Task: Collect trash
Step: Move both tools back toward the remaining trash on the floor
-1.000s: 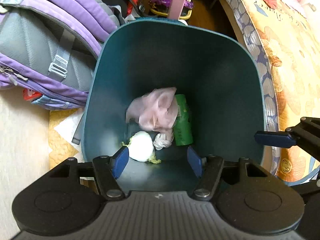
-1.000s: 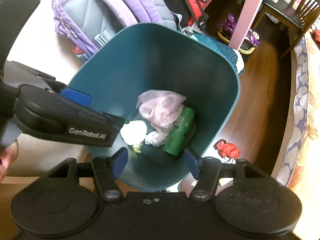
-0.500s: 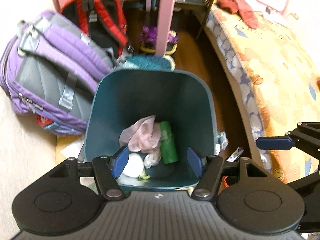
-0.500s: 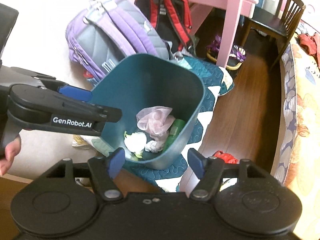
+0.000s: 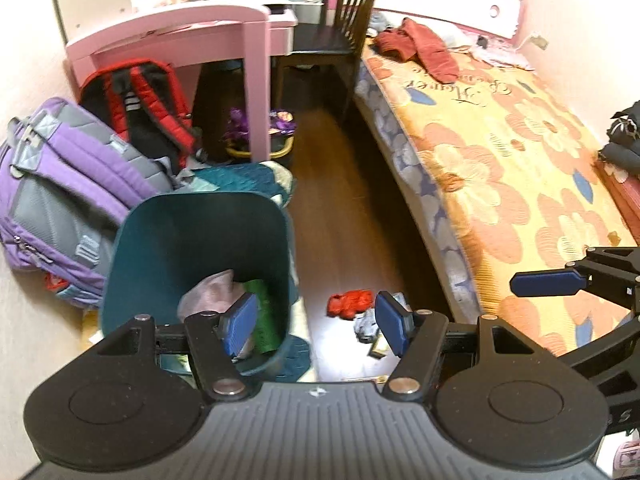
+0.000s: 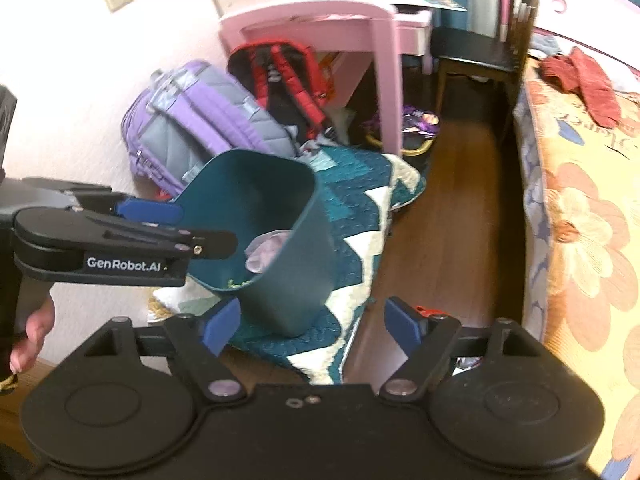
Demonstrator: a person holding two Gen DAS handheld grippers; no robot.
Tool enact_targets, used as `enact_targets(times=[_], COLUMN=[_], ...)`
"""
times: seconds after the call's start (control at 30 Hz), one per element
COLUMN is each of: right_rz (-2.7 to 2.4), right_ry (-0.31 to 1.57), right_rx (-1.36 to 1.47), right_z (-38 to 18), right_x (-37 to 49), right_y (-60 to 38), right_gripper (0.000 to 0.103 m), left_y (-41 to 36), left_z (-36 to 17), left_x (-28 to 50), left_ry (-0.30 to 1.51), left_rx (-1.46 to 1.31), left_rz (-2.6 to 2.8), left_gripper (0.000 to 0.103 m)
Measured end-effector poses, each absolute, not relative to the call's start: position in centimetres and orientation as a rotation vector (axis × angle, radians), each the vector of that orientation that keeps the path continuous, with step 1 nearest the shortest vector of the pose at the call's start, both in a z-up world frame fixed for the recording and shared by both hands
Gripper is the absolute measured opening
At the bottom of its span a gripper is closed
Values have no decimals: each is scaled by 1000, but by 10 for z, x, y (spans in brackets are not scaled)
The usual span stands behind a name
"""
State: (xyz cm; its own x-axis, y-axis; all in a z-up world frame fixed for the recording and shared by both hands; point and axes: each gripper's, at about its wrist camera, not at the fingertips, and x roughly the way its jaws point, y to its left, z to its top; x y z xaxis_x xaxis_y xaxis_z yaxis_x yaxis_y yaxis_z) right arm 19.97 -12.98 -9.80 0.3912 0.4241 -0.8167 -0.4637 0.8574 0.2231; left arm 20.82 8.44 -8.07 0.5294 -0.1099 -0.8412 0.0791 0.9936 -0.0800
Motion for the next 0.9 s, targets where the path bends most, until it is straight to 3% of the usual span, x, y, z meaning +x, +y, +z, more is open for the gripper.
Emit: enact_targets(times=[0.07, 0.4, 0.53, 0.9], right_rz=[547, 421, 364, 245], right_ry=[1009, 1016, 1045, 1115], right_rx=[-33, 26, 31, 25], right_z=[-95, -111, -133, -253], right_x=[194, 170, 166, 174], right_y=[-152, -266, -299, -322], right_gripper=[82, 98, 100, 100], left_y=[69, -15, -32, -54], left_z=[-78, -96, -116, -233], left_x=[205, 197, 196, 215], left_ry=[987, 997, 1008, 1097], left_rx=[-39, -86, -131, -158], left_rz=[-121, -143, -154, -156], left_gripper=[78, 86, 101, 101])
